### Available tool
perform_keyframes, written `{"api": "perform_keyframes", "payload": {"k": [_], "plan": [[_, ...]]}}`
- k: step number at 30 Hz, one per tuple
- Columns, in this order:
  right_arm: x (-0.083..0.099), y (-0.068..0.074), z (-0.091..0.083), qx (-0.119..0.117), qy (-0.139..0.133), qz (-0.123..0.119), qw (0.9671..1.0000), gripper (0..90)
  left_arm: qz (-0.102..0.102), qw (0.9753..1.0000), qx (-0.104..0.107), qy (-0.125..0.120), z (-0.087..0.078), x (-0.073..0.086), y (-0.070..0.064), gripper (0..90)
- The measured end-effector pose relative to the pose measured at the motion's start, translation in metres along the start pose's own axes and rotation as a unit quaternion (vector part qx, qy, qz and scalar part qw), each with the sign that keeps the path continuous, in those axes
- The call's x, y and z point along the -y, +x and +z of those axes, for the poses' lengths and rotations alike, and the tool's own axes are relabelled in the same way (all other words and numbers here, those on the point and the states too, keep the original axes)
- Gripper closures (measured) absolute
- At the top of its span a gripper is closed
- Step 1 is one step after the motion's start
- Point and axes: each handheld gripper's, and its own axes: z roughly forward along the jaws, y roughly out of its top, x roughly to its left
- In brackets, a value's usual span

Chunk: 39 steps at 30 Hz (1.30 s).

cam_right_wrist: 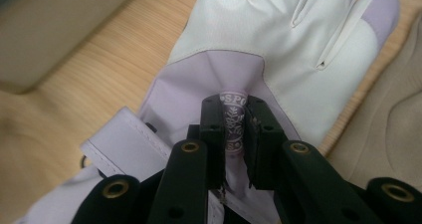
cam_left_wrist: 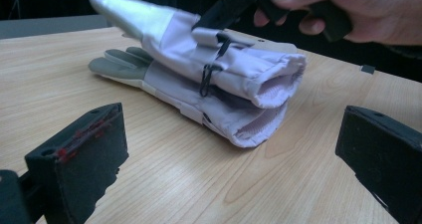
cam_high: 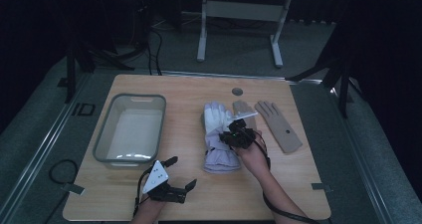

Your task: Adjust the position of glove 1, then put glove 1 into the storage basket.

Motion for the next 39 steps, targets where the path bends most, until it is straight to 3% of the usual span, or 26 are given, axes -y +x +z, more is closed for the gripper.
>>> {"api": "perform_keyframes", "payload": {"k": [5,12,15,16,17,18,20,22,23,28,29,32,35,38,39], "plan": [[0.003,-0.004,0.012,0.009,0.006,0.001,0.9999,79.5,0.0,1.0,0.001,0.001,0.0,0.0,0.0,0.0],[0.01,-0.008,0.019,-0.004,0.011,0.004,0.9999,78.2,0.001,1.0,0.001,0.001,0.0,0.0,0.0,0.0],[0.009,-0.011,0.015,-0.019,-0.004,0.01,0.9998,66.4,-0.002,1.0,0.0,0.001,0.0,0.0,0.0,0.0],[0.009,-0.011,0.015,-0.019,-0.004,0.01,0.9998,66.4,-0.002,1.0,0.0,0.001,0.0,0.0,0.0,0.0],[0.009,-0.011,0.01,-0.025,-0.016,0.012,0.9995,54.2,-0.003,1.0,-0.001,0.001,0.0,0.0,0.0,0.0],[0.009,-0.011,0.01,-0.025,-0.016,0.012,0.9995,54.2,-0.003,1.0,-0.001,0.001,0.0,0.0,0.0,0.0],[0.01,-0.013,0.001,-0.035,-0.037,0.008,0.9987,38.9,-0.002,1.0,-0.004,0.002,0.001,0.0,0.0,0.0],[0.011,-0.013,-0.003,-0.04,-0.046,0.01,0.9981,33.9,0.001,1.0,-0.006,0.005,0.001,0.0,0.0,0.0],[0.013,-0.012,-0.009,-0.045,-0.058,-0.002,0.9973,24.6,0.002,0.9999,-0.007,0.009,0.001,-0.001,-0.001,0.0],[0.02,-0.015,-0.023,-0.077,-0.091,-0.011,0.9928,17.1,0.004,0.9998,-0.014,0.014,0.001,-0.004,-0.003,0.0],[0.024,-0.02,-0.031,-0.088,-0.092,-0.012,0.9919,17.8,-0.006,0.9997,-0.018,0.016,0.002,-0.007,-0.004,0.0],[0.027,-0.025,-0.039,-0.085,-0.113,-0.011,0.9899,14.8,-0.008,0.9996,-0.017,0.023,0.003,-0.012,-0.005,0.0],[0.033,-0.034,-0.05,-0.054,-0.145,-0.041,0.9871,14.7,-0.018,0.9991,-0.01,0.036,0.008,-0.026,-0.007,0.0],[0.035,-0.037,-0.052,-0.051,-0.139,-0.056,0.9873,14.5,-0.023,0.9986,-0.007,0.048,0.014,-0.033,-0.008,0.0],[0.037,-0.039,-0.054,-0.045,-0.15,-0.065,0.9856,14.6,-0.021,0.9976,-0.015,0.065,0.022,-0.041,-0.007,0.0]]}}
